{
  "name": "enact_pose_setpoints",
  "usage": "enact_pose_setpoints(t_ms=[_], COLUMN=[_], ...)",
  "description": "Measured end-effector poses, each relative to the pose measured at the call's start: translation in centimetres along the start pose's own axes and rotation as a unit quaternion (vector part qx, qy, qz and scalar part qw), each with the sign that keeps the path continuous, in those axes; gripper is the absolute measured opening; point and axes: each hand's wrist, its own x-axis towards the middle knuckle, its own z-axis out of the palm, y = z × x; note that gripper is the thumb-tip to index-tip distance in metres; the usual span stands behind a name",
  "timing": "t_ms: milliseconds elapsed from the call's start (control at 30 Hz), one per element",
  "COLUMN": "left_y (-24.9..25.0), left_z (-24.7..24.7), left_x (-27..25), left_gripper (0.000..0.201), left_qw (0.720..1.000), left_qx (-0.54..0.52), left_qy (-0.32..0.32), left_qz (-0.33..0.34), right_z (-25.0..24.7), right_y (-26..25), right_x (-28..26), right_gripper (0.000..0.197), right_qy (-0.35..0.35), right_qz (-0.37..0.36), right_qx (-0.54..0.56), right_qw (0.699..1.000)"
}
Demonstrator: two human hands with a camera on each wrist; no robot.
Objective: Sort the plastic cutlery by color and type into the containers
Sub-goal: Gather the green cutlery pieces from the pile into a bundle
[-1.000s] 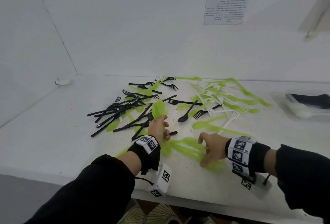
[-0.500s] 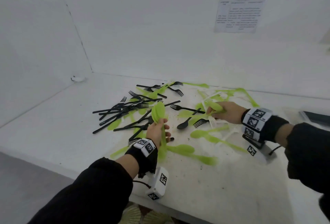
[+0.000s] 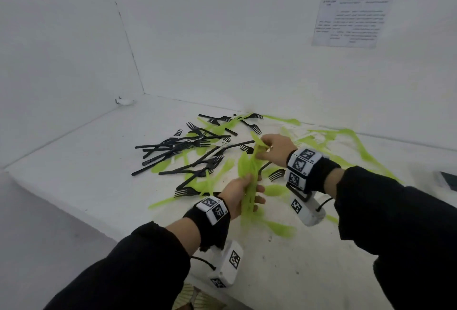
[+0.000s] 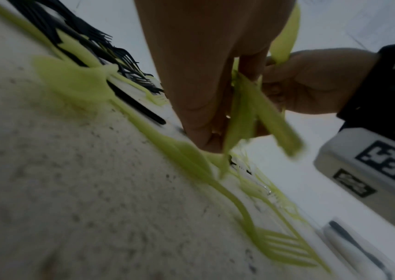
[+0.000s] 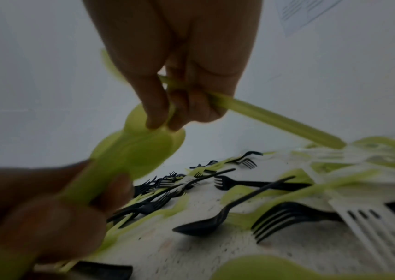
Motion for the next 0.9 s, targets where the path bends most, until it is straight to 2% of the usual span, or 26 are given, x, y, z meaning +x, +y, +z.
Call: enact_pose_setpoints(t_ms=[67, 133, 200, 267, 367, 433, 500, 667, 733, 800, 833, 900], left_y=[-0.1, -0.1, 0.0, 0.3, 1.0, 1.3, 1.6, 1.5, 1.6, 1.9, 2.0, 2.2], left_z=[-0.1, -0.3, -0.8, -1.6, -3.4, -4.3, -4.9, -5.9, -6.2, -6.4, -6.4, -6.2], left_x=[0.2, 0.5, 0.8, 1.1, 1.5, 1.7, 1.8, 2.4, 2.6, 2.7, 2.8, 3.0], left_gripper=[0.033, 0.03, 0.026, 0.022, 0.019, 0.018, 0.021, 0.028, 0.027, 0.026, 0.026, 0.023], left_qw=[0.999, 0.998, 0.995, 0.989, 0.977, 0.973, 0.972, 0.973, 0.972, 0.971, 0.971, 0.972], left_qx=[-0.026, -0.039, -0.043, -0.058, -0.088, -0.1, -0.104, -0.048, -0.022, -0.003, 0.004, 0.016], left_qy=[0.02, 0.038, 0.069, 0.116, 0.172, 0.191, 0.194, 0.2, 0.201, 0.2, 0.199, 0.195], left_qz=[0.013, 0.032, 0.055, 0.074, 0.088, 0.087, 0.079, 0.108, 0.123, 0.13, 0.131, 0.13], right_z=[0.9, 1.4, 1.7, 2.0, 3.8, 5.4, 6.4, 5.2, 3.7, 2.4, 1.8, 0.7], right_y=[0.0, -0.2, -0.5, -1.1, -1.4, -1.2, -1.0, -0.6, -0.2, 0.1, 0.2, 0.4], right_x=[0.1, -0.2, -0.3, -0.7, -1.9, -2.5, -2.6, -1.9, -1.5, -1.3, -1.2, -1.3], right_gripper=[0.038, 0.045, 0.046, 0.036, 0.023, 0.031, 0.039, 0.05, 0.046, 0.03, 0.019, 0.005], right_qy=[0.012, 0.004, -0.03, -0.098, -0.234, -0.28, -0.283, -0.303, -0.273, -0.237, -0.216, -0.193], right_qz=[0.012, 0.056, 0.094, 0.105, 0.063, 0.034, 0.009, 0.035, 0.05, 0.066, 0.082, 0.132], right_qx=[0.017, 0.061, 0.067, 0.034, -0.094, -0.16, -0.199, -0.191, -0.137, 0.02, 0.114, 0.25], right_qw=[1.0, 0.997, 0.993, 0.989, 0.966, 0.946, 0.938, 0.933, 0.951, 0.969, 0.966, 0.94])
